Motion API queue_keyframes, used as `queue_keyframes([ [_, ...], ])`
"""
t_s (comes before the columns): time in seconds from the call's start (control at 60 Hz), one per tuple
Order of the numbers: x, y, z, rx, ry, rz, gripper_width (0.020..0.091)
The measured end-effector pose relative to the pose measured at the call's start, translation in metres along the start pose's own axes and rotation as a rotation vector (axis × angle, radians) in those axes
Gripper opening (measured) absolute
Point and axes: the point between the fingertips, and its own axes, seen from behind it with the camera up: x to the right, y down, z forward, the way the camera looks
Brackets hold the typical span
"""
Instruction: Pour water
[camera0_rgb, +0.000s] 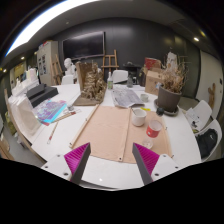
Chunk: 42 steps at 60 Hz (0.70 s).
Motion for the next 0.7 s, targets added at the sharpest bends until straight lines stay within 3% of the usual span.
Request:
queue_keyframes([
  [0.3, 0.106, 0.040, 0.016, 0.039, 0.108, 0.030, 0.0858],
  [0.45, 0.149, 0.053, 0.058, 0.072, 0.182, 0.046, 0.0853],
  [0.7, 0.192, 0.038, 0.150, 0.175, 0.251, 0.071, 0.0855],
])
